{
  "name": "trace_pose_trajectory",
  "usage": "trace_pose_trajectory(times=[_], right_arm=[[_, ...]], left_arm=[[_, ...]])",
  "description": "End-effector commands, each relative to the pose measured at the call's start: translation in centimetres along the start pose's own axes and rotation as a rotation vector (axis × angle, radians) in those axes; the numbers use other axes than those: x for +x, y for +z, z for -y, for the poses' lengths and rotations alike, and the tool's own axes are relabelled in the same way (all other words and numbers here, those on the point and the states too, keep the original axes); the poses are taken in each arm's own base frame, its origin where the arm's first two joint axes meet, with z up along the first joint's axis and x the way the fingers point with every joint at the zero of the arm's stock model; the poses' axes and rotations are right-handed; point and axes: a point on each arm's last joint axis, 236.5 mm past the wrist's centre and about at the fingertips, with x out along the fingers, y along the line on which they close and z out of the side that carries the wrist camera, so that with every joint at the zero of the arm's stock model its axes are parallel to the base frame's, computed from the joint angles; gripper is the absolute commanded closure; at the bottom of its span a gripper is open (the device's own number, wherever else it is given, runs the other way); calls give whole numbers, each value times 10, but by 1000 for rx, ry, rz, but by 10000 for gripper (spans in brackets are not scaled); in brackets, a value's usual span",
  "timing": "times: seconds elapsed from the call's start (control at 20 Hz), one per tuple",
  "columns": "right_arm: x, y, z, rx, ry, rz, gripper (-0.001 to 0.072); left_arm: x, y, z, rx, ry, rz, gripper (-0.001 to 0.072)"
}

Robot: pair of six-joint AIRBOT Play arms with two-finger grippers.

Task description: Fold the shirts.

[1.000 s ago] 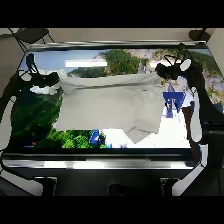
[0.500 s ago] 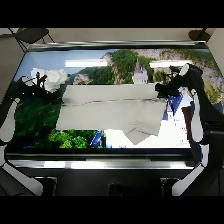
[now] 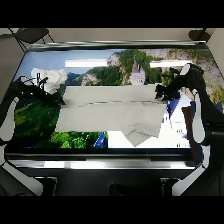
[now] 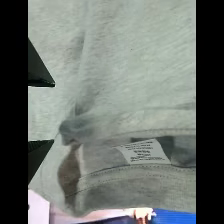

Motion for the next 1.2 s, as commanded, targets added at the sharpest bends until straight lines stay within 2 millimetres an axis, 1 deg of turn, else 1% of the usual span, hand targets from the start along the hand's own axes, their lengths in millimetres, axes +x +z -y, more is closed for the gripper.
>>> trace_pose_trajectory(times=[0.0,0.1,0.15,0.25,0.35,0.4,0.55,0.6,0.65,0.7,0.75,0.8,0.95,1.0,1.15], right_arm=[[-30,-28,21,27,-6,-94,267],[-43,-61,41,67,-5,-203,267],[-45,-76,47,77,-2,-230,267],[-40,-102,43,71,12,-218,267],[-32,-123,26,79,90,-163,267],[-29,-133,24,82,102,-141,267],[-24,-156,29,79,80,-120,267],[-24,-162,29,74,80,-123,268],[-24,-165,29,73,80,-127,268],[-24,-167,29,73,81,-130,268],[-24,-168,29,73,81,-134,268],[-25,-168,28,73,82,-137,268],[-25,-173,28,71,84,-156,268],[-22,-177,28,74,87,-168,267],[0,-193,33,100,85,-195,267]], left_arm=[[-25,-20,-4,-10,-13,-71,252],[-33,-45,-11,-32,-12,-133,253],[-30,-61,-17,-37,2,-157,253],[-18,-97,-27,-54,10,-190,253],[-4,-127,-36,-62,13,-173,254],[-1,-135,-40,-66,14,-162,253],[10,-161,-49,-87,7,-197,253],[14,-166,-50,-91,5,-208,254],[17,-167,-51,-90,8,-204,253],[18,-163,-52,-93,10,-186,257],[19,-157,-51,-97,5,-160,296],[20,-152,-50,-102,0,-138,361],[21,-147,-44,-114,-26,-119,647],[21,-147,-44,-113,-26,-120,680],[20,-148,-43,-113,-28,-123,681]])
